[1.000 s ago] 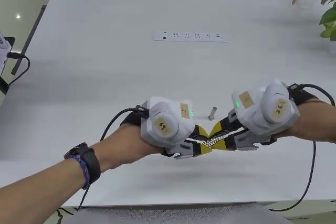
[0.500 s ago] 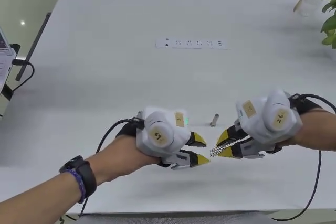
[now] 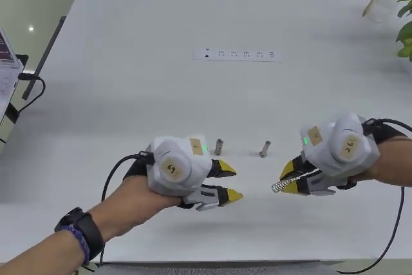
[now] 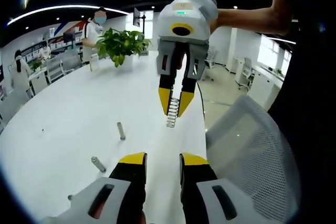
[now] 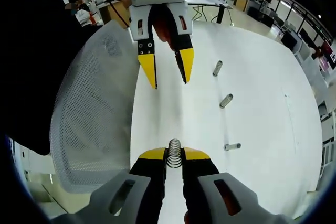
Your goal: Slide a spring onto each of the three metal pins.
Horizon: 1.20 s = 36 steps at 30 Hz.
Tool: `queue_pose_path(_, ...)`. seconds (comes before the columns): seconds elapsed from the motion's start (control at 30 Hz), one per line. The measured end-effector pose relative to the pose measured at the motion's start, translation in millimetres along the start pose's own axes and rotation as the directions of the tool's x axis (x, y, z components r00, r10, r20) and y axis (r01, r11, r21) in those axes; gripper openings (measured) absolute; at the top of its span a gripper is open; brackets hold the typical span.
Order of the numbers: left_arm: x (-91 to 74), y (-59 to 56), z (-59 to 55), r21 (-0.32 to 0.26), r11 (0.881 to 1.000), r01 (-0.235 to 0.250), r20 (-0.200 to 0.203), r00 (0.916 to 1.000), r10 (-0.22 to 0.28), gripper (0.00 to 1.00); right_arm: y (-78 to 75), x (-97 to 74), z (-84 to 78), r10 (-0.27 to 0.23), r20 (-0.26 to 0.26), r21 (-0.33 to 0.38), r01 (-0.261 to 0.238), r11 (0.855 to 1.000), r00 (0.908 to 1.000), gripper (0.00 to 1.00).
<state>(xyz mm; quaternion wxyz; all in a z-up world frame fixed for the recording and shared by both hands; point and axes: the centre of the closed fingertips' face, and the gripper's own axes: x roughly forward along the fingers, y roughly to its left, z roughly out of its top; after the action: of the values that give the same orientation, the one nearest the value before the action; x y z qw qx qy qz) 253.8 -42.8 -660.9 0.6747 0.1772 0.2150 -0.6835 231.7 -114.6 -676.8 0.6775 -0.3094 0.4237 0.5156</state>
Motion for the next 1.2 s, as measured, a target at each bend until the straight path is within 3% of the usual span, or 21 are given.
queue_pose_path(0.47, -26.1, 15.7, -24.8, -0.088, 0.992, -0.094, -0.015, 0.9956, 0.093, 0.28, -14.7, 0.3, -19.3, -0.018, -0.05, 0.037, 0.019, 0.999, 0.9986, 0.08)
queue_pose_path(0.73, -44.7, 26.3, -36.9, -0.136, 0.979, -0.151, -0.017, 0.9885, 0.15, 0.31, -23.4, 0.8, -23.6, -0.025, -0.061, 0.046, 0.028, 0.999, 0.9978, 0.08)
queue_pose_path(1.2, -72.0, 32.6, -61.1, -0.171, 0.96, -0.222, -0.048, 0.9751, 0.216, 0.38, -40.6, 3.8, -31.6, -0.041, -0.092, 0.056, 0.046, 0.997, 0.9949, 0.08)
